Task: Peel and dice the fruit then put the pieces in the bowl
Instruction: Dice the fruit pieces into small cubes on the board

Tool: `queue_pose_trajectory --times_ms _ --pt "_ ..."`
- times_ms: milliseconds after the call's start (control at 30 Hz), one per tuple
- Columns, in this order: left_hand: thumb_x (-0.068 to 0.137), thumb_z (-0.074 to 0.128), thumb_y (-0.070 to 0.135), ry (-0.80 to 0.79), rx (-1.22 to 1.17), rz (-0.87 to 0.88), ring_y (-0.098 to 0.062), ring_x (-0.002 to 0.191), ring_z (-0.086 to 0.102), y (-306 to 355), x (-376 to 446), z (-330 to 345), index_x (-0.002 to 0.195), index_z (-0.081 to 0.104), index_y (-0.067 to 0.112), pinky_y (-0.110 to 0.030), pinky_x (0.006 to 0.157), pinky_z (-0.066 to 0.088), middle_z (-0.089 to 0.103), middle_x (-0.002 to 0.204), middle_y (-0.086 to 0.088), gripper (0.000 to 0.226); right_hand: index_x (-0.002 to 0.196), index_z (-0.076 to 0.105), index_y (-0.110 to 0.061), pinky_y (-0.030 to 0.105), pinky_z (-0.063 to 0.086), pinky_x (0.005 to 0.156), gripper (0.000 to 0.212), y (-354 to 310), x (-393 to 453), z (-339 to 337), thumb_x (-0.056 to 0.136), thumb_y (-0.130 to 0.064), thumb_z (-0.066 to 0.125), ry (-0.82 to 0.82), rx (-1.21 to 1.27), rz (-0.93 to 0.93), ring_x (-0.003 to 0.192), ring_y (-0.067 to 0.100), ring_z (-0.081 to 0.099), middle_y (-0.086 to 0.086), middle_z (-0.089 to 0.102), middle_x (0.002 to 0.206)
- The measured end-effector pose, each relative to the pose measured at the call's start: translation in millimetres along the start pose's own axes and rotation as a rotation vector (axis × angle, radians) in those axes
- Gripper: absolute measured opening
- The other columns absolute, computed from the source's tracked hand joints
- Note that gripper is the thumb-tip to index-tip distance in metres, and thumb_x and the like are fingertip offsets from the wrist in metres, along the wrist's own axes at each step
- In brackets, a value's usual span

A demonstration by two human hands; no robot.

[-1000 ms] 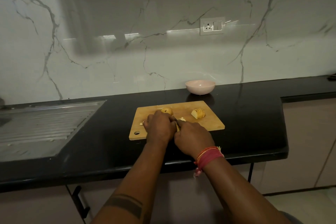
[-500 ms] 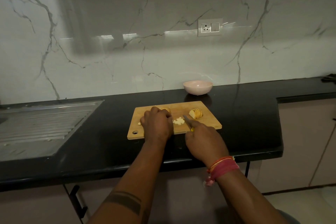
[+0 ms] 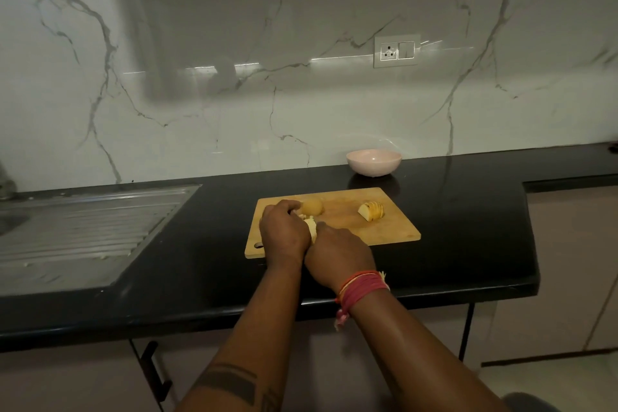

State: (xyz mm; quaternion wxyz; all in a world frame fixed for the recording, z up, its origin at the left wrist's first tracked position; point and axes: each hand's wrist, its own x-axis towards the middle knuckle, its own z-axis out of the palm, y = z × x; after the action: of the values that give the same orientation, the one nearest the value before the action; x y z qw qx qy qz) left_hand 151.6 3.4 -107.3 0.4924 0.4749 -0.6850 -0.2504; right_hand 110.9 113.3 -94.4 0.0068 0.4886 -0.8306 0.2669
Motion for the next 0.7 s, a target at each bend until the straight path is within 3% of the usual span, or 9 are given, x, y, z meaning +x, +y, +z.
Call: queue_pose_trajectory --times_ms 200,300,400,567,700 --pt "0.100 0.056 0.012 -0.005 0.025 0.027 -0.019 0.105 0.063 2 -1 2 0.113 0.076 0.024 -0.037 0.090 0.057 0.068 0.118 -0.001 0.027 0.151 0.036 -0.045 0.031 0.047 0.059 0.058 17 6 -10 0.095 -0.031 0.046 0.006 0.117 -0.043 0.073 0.016 0.058 -0.001 0.062 0.086" --pt "0.100 0.057 0.015 -0.019 0.170 0.123 -0.019 0.113 0.056 8 -2 2 0.117 0.074 0.027 -0.040 0.098 0.052 0.066 0.122 0.001 0.027 0.151 0.037 -0.045 0.030 0.050 0.064 0.058 35 15 -23 0.096 -0.030 0.046 0.022 0.130 0.011 0.075 0.013 0.056 -0.001 0.064 0.095" --pt "0.100 0.059 0.019 -0.087 0.377 0.198 -0.023 0.119 0.051 19 3 1 0.125 0.071 0.029 -0.041 0.102 0.041 0.065 0.126 0.000 0.029 0.149 0.039 -0.047 0.031 0.053 0.065 0.057 44 15 -27 0.096 -0.029 0.046 0.018 0.144 0.017 0.073 0.011 0.057 -0.005 0.062 0.086" --pt "0.102 0.053 0.043 -0.332 0.632 0.208 -0.030 0.134 0.046 32 20 12 0.144 0.054 0.027 -0.047 0.109 0.035 0.057 0.142 -0.005 0.044 0.147 0.045 -0.042 0.031 0.049 0.065 0.051 51 19 -22 0.097 -0.031 0.046 0.080 0.186 0.027 0.072 0.011 0.053 -0.004 0.057 0.084" --pt "0.097 0.059 0.051 -0.457 0.680 0.166 -0.031 0.133 0.047 30 34 22 0.144 0.050 0.029 -0.048 0.107 0.034 0.059 0.140 -0.005 0.052 0.148 0.043 -0.042 0.032 0.051 0.068 0.050 55 22 -20 0.098 -0.034 0.045 0.079 0.218 0.036 0.078 0.012 0.056 -0.004 0.057 0.087"
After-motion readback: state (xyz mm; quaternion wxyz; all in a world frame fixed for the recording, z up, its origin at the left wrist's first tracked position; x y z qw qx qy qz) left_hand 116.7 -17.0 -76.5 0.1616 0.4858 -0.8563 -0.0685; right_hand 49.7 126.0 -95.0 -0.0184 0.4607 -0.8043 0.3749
